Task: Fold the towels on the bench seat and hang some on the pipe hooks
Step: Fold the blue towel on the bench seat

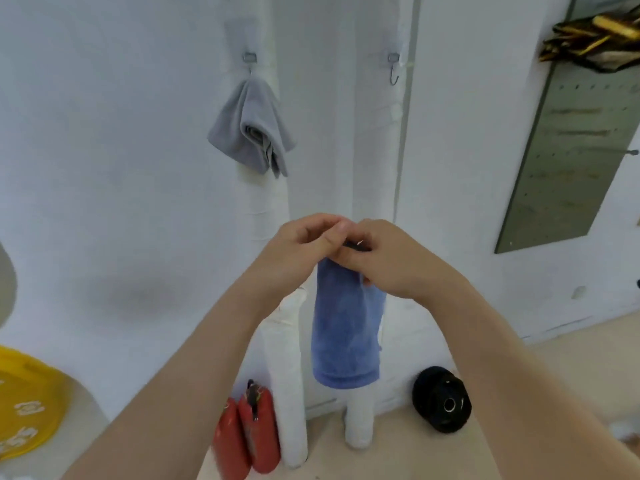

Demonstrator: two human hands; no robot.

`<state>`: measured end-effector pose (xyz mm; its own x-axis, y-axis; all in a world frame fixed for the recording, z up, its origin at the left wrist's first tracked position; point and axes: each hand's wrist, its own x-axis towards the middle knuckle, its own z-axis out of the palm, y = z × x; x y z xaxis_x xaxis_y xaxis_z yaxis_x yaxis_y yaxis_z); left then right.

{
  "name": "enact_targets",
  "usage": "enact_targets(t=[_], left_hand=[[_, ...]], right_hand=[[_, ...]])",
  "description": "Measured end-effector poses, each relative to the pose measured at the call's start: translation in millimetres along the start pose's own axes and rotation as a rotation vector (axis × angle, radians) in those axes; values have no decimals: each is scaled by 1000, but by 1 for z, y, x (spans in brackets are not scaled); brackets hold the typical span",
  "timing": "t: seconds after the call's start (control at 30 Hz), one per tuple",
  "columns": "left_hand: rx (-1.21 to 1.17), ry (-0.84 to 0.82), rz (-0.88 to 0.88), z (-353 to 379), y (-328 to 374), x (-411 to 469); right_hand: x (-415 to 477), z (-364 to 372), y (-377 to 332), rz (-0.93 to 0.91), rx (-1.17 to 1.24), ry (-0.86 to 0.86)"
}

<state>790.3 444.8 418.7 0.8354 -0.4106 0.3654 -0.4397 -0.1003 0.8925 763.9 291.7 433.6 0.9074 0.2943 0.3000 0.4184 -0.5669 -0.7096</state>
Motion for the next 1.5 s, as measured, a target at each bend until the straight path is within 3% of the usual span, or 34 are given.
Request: enact_targets(t=[0.13, 0.23, 0.47, 0.63, 0.83, 1.03, 1.3, 1.43, 1.5], left_hand=[[69, -145, -53, -23, 12, 37], [122, -204, -86, -47, 32, 61], [-13, -42, 66, -115, 63, 128], [-29, -33, 222, -170, 87, 183], [-81, 89, 299, -225, 127, 247], [203, 205, 446, -279, 177, 298], [683, 476, 876, -321, 246, 356], [834, 572, 984, -326, 266, 382], [956, 608, 982, -332, 269, 395]], right_hand=[[38, -37, 6, 1, 100, -180], [71, -56, -1, -56, 145, -168], [171, -83, -34, -126, 483, -82], [241, -101, -63, -123, 391, -89], [324, -124, -115, -256, 647, -4], [391, -146, -162, -370, 770, 102], [442, -197, -232, -503, 508, 347], [463, -216, -252, -577, 408, 536], [476, -221, -253, -608, 169, 707]])
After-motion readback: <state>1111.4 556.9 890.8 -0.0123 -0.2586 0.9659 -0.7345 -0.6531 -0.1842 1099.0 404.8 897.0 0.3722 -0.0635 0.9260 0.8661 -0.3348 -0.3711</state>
